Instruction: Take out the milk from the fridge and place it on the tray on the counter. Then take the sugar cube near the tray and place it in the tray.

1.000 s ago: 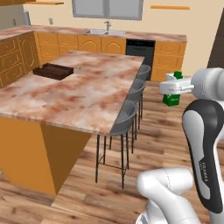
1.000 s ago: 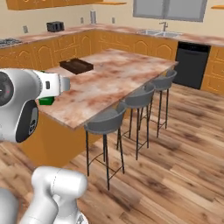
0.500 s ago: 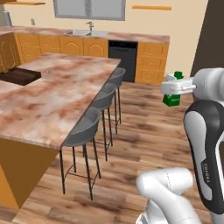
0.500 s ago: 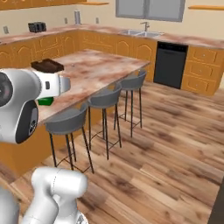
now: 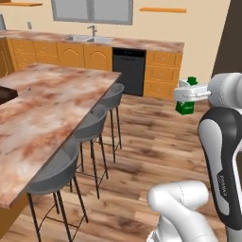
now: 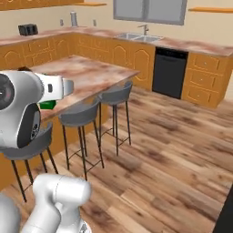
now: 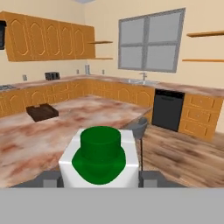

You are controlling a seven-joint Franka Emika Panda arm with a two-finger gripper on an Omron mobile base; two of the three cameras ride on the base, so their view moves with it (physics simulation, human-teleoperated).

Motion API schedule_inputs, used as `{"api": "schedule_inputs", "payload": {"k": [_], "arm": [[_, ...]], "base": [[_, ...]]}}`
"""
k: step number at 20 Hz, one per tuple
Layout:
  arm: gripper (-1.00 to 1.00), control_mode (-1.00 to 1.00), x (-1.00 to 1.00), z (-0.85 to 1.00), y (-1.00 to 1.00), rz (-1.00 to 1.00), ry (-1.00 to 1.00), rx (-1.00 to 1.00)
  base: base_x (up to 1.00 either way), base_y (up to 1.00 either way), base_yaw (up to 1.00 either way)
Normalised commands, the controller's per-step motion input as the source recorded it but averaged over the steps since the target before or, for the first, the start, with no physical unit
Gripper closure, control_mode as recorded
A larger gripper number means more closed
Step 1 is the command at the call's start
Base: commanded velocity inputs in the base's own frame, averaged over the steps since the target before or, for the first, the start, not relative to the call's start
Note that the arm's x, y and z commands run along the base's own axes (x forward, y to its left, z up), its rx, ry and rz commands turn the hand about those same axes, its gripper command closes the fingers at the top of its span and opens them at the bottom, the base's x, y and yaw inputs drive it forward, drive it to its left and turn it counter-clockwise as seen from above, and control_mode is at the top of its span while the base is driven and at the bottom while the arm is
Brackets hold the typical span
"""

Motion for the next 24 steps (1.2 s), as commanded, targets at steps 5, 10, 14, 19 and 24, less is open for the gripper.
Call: {"api": "schedule_inputs", "payload": {"k": [5,10,14,19,24], "arm": [[1.0,1.0,0.0,0.0,0.0,0.0,0.0,0.0],[1.0,1.0,0.0,0.0,0.0,0.0,0.0,0.0],[1.0,1.0,0.0,0.0,0.0,0.0,0.0,0.0],[1.0,1.0,0.0,0.0,0.0,0.0,0.0,0.0],[1.0,1.0,0.0,0.0,0.0,0.0,0.0,0.0]], "base": [[1.0,-1.0,0.16],[1.0,-1.0,0.15],[1.0,-1.0,0.15],[1.0,-1.0,0.22],[1.0,-0.97,0.28]]}}
